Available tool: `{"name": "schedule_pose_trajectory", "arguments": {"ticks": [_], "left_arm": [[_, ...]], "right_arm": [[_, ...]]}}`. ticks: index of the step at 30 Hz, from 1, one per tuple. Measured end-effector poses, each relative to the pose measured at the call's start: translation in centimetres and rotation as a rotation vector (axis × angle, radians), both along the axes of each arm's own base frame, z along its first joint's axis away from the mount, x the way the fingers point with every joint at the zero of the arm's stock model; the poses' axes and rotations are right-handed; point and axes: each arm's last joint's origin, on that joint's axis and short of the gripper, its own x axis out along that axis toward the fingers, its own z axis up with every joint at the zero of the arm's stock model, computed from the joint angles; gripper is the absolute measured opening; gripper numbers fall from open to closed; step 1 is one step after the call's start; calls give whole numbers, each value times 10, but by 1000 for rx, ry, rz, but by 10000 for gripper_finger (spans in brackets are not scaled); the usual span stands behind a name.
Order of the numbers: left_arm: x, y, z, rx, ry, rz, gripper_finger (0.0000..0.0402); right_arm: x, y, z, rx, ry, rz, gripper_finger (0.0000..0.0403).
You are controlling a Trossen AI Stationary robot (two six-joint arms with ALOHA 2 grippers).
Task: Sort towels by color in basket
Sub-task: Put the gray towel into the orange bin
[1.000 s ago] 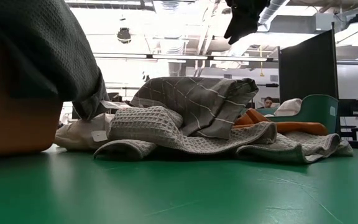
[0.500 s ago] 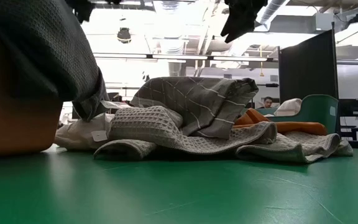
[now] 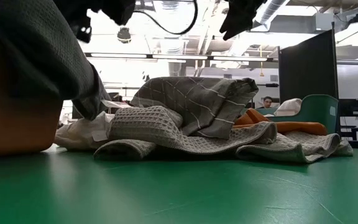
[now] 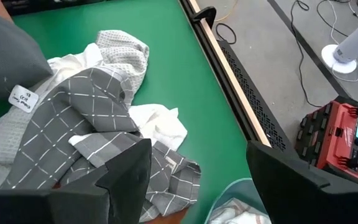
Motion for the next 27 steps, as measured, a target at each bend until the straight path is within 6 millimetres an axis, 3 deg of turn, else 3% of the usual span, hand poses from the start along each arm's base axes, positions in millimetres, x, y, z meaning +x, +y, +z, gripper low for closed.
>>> {"name": "schedule_pose_trajectory", "arguments": {"ticks": [1, 4, 10, 14, 16, 21, 27], "left_arm": [[0, 1, 5, 13, -17, -9, 23], [-5, 6, 28, 2, -83, -8, 6], [-46, 8, 73, -280, -166, 9, 1], [-65, 9, 82, -205, -165, 88, 1], [-64, 10, 82, -185, -167, 119, 5], [-56, 11, 79, -186, -152, 175, 50], [-54, 14, 72, -114, -120, 191, 151]], "right_arm": [[0, 0, 0, 0, 0, 0, 290], [-1, -2, 0, -6, 2, -1, 290], [-3, -6, 0, -8, 3, -17, 290], [-4, -9, 0, -8, 3, -26, 290], [-4, -9, 0, -9, 3, -27, 290], [-3, -10, 0, -11, -3, -27, 290], [-3, -9, 0, 0, -7, -36, 290]]}}
